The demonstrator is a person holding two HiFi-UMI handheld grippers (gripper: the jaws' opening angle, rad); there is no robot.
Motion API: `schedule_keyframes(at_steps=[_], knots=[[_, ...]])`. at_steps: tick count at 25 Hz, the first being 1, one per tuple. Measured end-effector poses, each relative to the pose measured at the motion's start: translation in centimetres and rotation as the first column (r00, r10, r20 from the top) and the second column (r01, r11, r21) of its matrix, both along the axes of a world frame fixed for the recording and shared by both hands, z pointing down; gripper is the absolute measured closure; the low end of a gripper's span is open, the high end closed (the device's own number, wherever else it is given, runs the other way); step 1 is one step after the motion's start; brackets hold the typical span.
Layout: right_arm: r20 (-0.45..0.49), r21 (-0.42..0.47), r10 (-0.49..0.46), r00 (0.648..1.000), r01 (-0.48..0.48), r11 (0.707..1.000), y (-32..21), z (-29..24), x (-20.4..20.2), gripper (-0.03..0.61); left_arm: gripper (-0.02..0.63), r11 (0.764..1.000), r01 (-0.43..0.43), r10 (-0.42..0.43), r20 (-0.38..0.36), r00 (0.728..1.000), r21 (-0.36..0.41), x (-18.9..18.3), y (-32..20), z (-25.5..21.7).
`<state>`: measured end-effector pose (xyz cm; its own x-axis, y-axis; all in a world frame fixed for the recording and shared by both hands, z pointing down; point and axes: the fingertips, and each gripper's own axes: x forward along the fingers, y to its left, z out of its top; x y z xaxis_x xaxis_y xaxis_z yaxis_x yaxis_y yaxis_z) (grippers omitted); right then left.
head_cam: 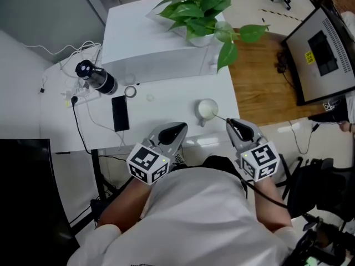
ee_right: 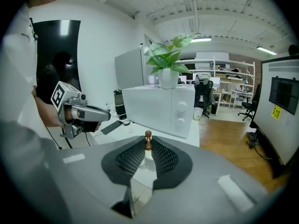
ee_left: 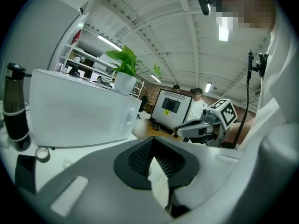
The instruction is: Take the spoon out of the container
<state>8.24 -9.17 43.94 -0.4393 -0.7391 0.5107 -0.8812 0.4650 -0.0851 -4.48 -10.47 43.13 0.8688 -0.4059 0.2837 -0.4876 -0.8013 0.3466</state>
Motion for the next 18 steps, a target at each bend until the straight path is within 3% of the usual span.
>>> schedule_keyframes(at_steps=[7,13,18], knots=[[0.045,0.057,-0.078,0.996,0.075,0.996,3.5,-2.8,1.1,0.531,0.61,0.997,0.064,-0.064,-0.008,0.998,0.038,2.0,3.5,-1.4],[0.078,0.096,-0.125,0.989,0.117,0.988,7.6,-4.5,4.8,0.531,0.611,0.985,0.168,-0.167,-0.027,0.986,0.039,5.0,7.6,-1.8],[0.11,0.116,-0.149,0.983,0.136,0.984,12.2,-5.1,7.3,0.531,0.609,0.982,0.182,-0.182,-0.018,0.983,0.057,8.0,12.8,-2.1]])
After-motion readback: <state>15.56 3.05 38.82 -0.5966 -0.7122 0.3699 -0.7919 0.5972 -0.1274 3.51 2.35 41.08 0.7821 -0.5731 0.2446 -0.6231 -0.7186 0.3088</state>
